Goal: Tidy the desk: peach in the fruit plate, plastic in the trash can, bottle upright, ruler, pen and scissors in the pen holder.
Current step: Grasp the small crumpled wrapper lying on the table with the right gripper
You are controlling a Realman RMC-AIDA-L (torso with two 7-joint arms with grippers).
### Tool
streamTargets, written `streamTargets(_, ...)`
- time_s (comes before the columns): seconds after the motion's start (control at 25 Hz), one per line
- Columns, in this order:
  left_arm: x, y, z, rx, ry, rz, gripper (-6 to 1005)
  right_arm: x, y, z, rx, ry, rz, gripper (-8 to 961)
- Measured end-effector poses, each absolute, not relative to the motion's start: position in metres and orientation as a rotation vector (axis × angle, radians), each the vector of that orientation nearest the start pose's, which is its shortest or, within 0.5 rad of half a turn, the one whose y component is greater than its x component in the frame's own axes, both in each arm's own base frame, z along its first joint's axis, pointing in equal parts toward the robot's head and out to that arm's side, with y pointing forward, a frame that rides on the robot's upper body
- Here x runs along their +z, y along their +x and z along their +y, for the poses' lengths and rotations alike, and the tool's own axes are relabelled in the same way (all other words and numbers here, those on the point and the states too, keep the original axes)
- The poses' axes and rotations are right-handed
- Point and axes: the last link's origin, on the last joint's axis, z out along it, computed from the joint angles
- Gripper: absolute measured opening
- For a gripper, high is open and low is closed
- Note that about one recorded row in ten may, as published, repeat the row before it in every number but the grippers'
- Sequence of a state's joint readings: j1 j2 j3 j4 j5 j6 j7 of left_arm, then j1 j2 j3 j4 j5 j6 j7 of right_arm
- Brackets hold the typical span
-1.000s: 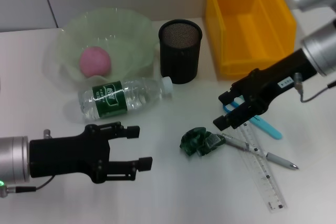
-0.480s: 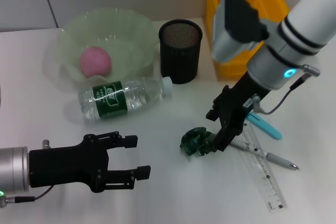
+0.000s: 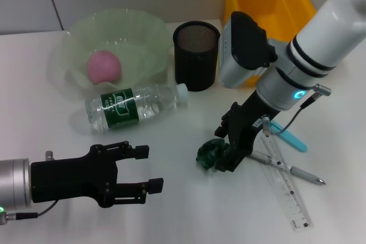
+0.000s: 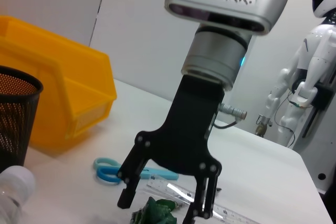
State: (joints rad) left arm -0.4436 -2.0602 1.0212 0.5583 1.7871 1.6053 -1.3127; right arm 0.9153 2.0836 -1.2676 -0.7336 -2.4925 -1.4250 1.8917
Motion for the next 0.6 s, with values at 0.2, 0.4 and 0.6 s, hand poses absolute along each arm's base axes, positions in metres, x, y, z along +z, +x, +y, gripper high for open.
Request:
streamTargets(0.2, -0.0368, -0.2609, 0.2844, -0.798, -2.920, -0.631, 834, -0.0646, 0.1769, 0.3796, -0.531, -3.065, 0.310, 815)
streamTargets(0.4, -0.0365, -0.2613, 0.2844, -0.799, -2.917, -0.631, 834, -0.0673, 0.1783, 0.3783, -0.517, -3.074, 0.320, 814)
streamTargets(0.6, -0.0356, -0.2614, 0.2852, -0.796, -2.917, -0.627, 834, -0.0675, 0.1801, 0.3778, -0.517, -3.070, 0.333, 732)
